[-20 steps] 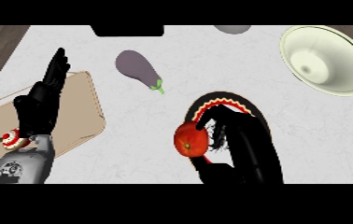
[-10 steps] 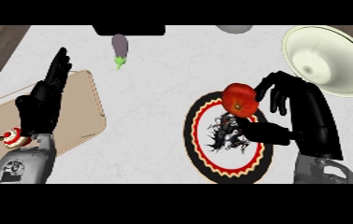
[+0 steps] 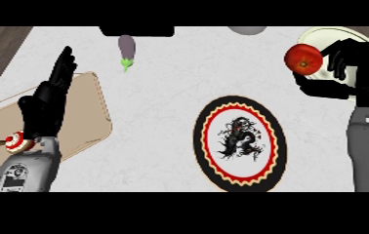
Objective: Pick the tomato from the plate and place it in the bowl
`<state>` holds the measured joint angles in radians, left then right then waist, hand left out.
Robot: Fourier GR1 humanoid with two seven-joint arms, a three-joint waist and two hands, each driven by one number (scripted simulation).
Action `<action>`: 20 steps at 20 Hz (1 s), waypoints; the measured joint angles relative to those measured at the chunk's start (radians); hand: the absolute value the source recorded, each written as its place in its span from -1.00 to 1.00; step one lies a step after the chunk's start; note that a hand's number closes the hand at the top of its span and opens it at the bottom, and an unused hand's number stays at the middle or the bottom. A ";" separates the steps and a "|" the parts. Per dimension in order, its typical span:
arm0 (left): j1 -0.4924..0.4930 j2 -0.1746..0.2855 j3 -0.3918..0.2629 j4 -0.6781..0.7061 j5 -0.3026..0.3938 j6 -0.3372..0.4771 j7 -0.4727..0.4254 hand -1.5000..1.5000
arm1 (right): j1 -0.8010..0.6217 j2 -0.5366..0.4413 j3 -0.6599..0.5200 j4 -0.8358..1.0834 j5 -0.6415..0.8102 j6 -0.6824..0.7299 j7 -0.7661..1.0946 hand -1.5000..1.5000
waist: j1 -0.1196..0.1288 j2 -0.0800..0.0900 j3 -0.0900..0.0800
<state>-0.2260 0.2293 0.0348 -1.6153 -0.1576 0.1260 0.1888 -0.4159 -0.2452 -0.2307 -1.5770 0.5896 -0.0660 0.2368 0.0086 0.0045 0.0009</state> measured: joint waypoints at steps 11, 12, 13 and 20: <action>-0.015 -0.013 -0.008 0.011 -0.004 -0.012 -0.012 0.00 | -0.173 -0.226 -0.139 0.599 0.112 -0.223 -0.336 1.00 | 0.023 0.009 0.001; -0.014 -0.024 -0.016 0.010 -0.012 -0.004 -0.013 0.00 | -0.184 -0.239 -0.145 0.653 0.126 -0.253 -0.364 1.00 | 0.025 0.010 0.001; -0.014 -0.026 -0.015 0.018 -0.009 -0.006 -0.022 0.00 | -0.206 -0.254 -0.156 0.711 0.134 -0.280 -0.387 1.00 | 0.030 0.012 0.002; -0.037 -0.021 -0.016 0.016 -0.007 -0.019 -0.018 0.00 | -0.329 -0.321 -0.234 1.049 0.114 -0.327 -0.488 -1.00 | 0.054 0.022 0.004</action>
<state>-0.2631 0.2080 0.0192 -1.5995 -0.1650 0.1068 0.1704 -0.7451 -0.5663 -0.4642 -0.5284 0.7032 -0.3927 -0.2510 0.0622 0.0261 0.0045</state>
